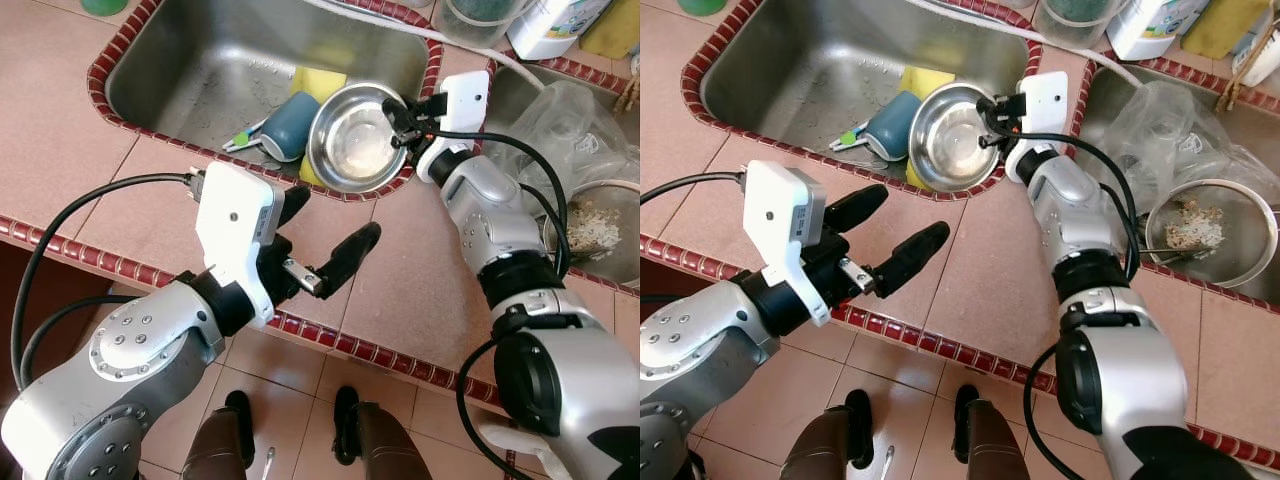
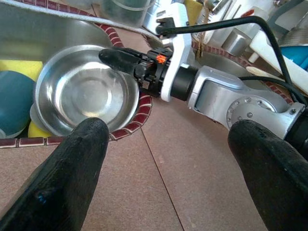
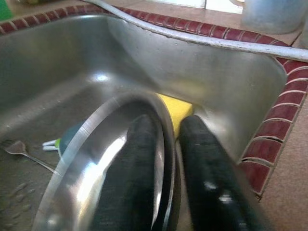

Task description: Kitchen organization

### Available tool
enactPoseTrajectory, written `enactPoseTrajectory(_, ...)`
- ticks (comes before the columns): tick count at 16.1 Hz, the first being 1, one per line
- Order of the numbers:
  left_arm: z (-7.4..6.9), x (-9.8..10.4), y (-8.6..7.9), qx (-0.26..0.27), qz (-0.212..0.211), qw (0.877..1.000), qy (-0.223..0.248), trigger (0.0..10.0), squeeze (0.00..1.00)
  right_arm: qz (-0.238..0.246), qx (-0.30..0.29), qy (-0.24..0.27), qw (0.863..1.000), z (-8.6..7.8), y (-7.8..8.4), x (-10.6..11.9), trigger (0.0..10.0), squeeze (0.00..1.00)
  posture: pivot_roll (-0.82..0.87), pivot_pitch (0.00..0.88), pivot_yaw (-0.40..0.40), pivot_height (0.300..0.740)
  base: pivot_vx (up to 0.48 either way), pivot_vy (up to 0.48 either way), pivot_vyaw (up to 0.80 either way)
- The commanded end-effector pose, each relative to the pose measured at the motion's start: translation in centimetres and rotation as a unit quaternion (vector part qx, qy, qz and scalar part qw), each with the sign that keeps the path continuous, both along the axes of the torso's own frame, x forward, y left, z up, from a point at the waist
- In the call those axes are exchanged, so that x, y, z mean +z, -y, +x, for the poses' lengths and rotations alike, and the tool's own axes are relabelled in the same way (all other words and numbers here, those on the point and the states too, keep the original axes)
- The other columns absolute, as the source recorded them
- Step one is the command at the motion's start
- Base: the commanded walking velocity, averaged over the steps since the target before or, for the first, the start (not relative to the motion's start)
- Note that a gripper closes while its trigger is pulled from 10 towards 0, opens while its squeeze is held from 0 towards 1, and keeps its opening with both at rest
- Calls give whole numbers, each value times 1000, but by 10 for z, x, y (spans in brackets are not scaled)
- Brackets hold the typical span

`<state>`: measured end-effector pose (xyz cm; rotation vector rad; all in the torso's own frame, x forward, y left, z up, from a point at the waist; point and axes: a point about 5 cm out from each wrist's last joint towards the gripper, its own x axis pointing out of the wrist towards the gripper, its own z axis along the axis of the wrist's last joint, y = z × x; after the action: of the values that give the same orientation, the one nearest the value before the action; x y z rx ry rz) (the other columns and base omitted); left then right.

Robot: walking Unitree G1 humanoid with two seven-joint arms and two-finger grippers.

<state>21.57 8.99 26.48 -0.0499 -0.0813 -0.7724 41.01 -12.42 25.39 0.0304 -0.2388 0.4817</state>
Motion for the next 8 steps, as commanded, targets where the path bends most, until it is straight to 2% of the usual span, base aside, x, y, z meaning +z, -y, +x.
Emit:
enactPoseTrajectory(1, -3, -3, 3, -16, 2, 1000, -7, 10000, 0, 5, 10, -102, 995, -5, 0, -51, 10000, 1000, 34, 451, -100, 740, 0, 0, 0)
enactPoseTrajectory(6, 1, -4, -1, -7, 0, 1000, -9, 10000, 0, 70, 7, -67, 995, -8, 7, -41, 10000, 1000, 37, 435, -93, 740, 0, 0, 0)
enactPoseTrajectory(7, 3, -5, -2, -4, 0, 1000, -9, 10000, 0, 96, 7, -33, 995, -12, 10, -35, 10000, 1000, 41, 419, -92, 740, 0, 0, 0)
enactPoseTrajectory(8, 4, -5, -2, -3, 0, 1000, -8, 10000, 0, 108, 10, -23, 994, -13, 11, -32, 10000, 1000, 41, 419, -92, 740, 0, 0, 0)
